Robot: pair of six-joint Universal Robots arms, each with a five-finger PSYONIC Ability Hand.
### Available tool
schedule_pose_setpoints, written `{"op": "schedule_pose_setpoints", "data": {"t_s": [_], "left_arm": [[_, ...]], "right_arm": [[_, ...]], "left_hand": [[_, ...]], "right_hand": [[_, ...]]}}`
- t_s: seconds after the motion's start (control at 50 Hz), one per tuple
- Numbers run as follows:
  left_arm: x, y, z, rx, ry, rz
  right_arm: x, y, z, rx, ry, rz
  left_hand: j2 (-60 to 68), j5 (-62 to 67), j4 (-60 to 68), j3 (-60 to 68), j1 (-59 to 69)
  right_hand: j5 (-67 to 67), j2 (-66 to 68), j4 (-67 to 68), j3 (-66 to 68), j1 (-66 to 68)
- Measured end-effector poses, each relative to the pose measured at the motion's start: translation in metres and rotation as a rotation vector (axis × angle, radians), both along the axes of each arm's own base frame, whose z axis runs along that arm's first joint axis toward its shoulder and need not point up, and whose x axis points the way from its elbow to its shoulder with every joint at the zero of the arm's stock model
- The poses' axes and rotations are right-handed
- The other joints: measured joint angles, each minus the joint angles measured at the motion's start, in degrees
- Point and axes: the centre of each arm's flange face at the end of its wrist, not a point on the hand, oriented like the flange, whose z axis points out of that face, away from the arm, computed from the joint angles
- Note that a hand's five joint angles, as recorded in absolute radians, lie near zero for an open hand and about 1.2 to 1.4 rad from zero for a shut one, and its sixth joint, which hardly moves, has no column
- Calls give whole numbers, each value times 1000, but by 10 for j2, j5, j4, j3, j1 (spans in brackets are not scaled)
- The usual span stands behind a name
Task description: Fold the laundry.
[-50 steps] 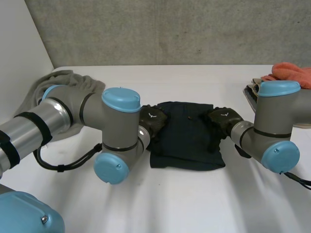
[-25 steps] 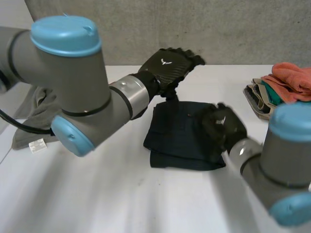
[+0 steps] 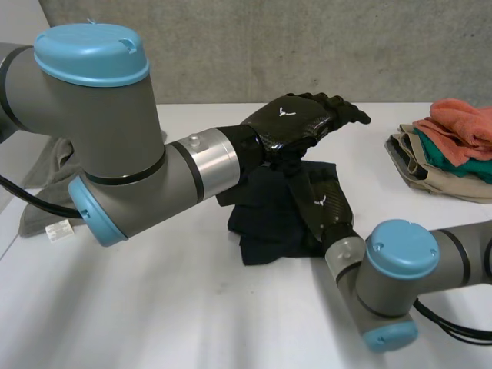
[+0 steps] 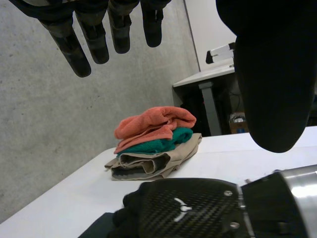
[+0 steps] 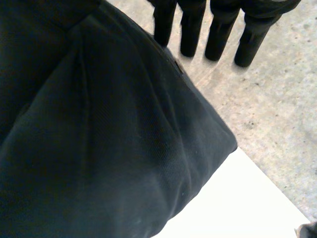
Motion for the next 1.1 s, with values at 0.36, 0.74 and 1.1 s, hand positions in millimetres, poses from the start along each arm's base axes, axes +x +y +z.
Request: {"op": "schedule_pose_setpoints", "data": {"t_s": [0.36,0.74,1.1], "left_arm": [[4,-2,24,-66,53,14],[13,-1,66,-121,185,28],[5,-7,34,-60,132,64]], "right_arm": [[1,-73,82,-209,-187,-26],[-200,-229,205,-541,-417,-193],[-299,-281,25,-220,-443,-122]], "left_hand": [[0,0,0,0,0],[0,0,0,0,0],[0,0,0,0,0]], "right_hand": [[395,427,458,425,375],[407,432,462,431,382],[445,432,465,441,382]]}}
